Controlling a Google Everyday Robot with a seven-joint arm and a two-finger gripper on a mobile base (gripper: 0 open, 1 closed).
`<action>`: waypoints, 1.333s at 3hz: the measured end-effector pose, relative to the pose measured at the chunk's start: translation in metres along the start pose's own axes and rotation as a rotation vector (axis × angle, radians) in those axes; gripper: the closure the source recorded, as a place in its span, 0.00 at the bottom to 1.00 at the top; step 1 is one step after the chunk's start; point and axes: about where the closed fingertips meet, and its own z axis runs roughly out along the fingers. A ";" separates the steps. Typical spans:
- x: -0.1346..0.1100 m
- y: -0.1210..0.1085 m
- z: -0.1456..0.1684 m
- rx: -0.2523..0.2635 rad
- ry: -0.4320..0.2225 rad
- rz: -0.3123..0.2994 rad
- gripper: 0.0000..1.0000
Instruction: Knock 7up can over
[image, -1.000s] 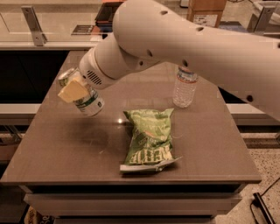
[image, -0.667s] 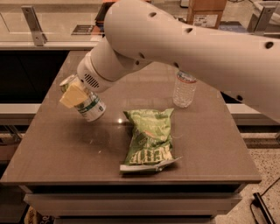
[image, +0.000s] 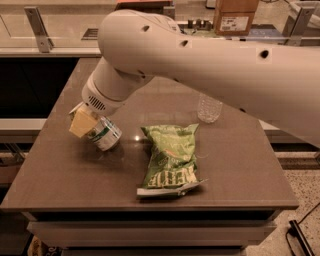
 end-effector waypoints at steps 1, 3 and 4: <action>-0.001 0.003 0.013 -0.019 0.042 -0.017 1.00; -0.013 0.005 0.032 -0.050 0.091 -0.061 1.00; -0.027 0.007 0.053 -0.083 0.136 -0.116 1.00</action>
Offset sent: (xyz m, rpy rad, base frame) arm 0.0080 0.0431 -0.0286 -0.1669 0.0602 0.1177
